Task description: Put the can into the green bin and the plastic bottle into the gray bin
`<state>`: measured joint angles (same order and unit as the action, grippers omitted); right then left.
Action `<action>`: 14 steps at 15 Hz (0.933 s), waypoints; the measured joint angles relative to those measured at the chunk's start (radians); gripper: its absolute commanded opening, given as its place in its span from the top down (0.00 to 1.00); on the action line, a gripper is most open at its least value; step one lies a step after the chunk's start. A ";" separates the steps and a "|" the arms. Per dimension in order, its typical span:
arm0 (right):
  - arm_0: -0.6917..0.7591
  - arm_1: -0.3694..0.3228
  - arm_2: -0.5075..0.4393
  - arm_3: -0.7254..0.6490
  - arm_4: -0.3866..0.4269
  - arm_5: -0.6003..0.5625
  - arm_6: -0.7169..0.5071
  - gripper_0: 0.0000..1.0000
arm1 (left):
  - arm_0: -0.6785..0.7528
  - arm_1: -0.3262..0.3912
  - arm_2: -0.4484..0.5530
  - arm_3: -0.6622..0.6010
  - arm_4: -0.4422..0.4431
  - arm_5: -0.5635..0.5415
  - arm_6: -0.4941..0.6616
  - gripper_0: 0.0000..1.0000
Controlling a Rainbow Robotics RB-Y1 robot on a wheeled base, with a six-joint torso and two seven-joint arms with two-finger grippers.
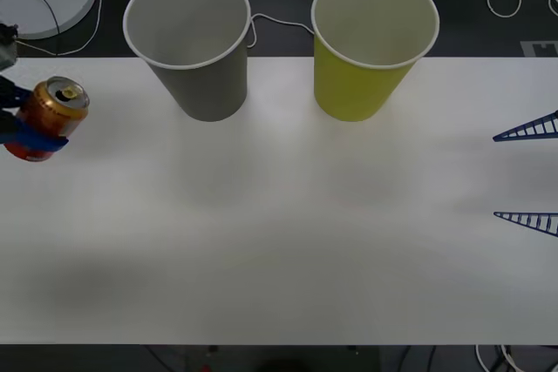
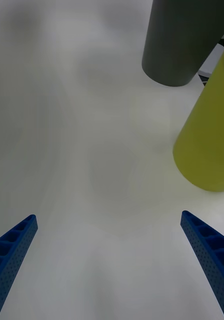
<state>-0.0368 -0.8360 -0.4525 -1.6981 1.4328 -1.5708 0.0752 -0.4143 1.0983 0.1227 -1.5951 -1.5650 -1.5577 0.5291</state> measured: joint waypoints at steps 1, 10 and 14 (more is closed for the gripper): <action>0.000 0.000 0.000 0.000 0.000 0.000 0.000 0.00 | -0.022 0.000 0.000 -0.026 -0.001 -0.012 0.036 1.00; 0.000 0.000 0.000 0.000 0.000 0.000 0.000 0.00 | -0.390 -0.012 -0.221 -0.124 0.052 -0.014 0.362 1.00; 0.000 0.000 0.000 0.000 0.000 0.000 0.000 0.00 | -0.641 -0.060 -0.417 -0.028 0.048 -0.014 0.468 1.00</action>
<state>-0.0368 -0.8360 -0.4525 -1.6981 1.4328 -1.5708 0.0752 -1.0550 1.0388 -0.2940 -1.6231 -1.5166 -1.5712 0.9975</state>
